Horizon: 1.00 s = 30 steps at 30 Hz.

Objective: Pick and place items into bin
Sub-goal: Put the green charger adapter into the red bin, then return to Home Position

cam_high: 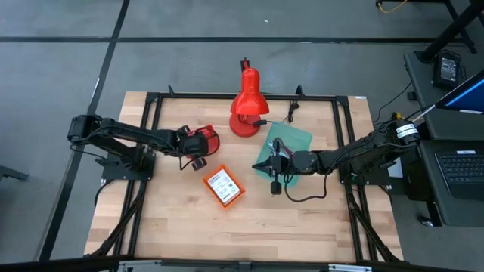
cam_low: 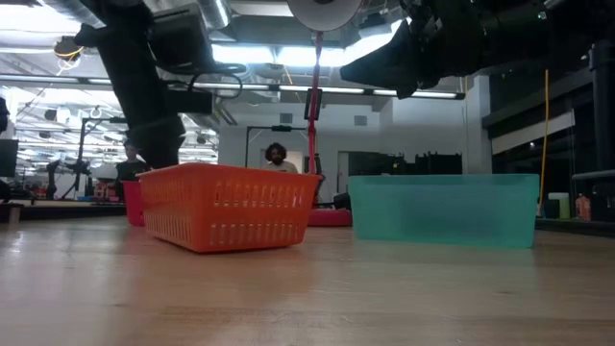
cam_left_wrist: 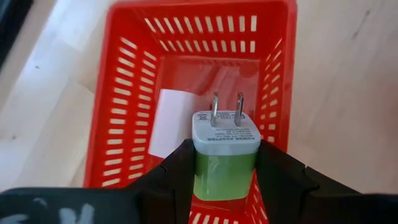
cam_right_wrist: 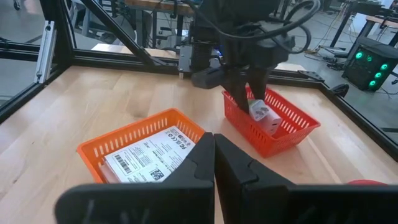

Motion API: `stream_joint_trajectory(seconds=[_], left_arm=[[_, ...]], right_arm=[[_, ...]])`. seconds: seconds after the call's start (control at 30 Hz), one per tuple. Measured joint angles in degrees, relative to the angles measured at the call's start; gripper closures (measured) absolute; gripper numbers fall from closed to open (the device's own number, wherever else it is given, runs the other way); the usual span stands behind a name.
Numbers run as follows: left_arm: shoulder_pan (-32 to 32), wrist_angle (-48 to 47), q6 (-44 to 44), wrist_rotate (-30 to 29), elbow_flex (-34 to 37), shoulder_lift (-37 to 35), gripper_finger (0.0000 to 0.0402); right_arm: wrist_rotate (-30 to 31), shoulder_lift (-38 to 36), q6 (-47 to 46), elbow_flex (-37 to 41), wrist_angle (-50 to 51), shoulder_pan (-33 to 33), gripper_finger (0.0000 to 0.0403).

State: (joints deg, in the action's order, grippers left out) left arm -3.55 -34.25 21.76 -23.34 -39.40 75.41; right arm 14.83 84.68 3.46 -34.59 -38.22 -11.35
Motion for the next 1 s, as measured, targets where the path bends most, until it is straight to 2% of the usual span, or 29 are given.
stream_joint_trajectory(seconds=[0.23,0.6,0.83,1.0], left_arm=[[0.0,0.01,-0.01,0.42,0.0,0.27,0.0265],[0.0,0.22,-1.38,0.33,0.0,0.27,0.0214],[0.0,0.63,-3.08,0.31,0.02,-1.05,0.0224],[0.2,3.0,-7.48,0.5,0.02,-6.44,0.0248]], right_arm=[[0.0,0.0,0.0,0.0,0.0,0.0,0.0403],[0.0,0.0,0.0,0.0,0.0,0.0,0.0403],[0.01,0.0,0.0,0.0,0.0,0.0,0.0403],[0.02,0.0,0.04,0.02,0.41,0.0,0.0403]])
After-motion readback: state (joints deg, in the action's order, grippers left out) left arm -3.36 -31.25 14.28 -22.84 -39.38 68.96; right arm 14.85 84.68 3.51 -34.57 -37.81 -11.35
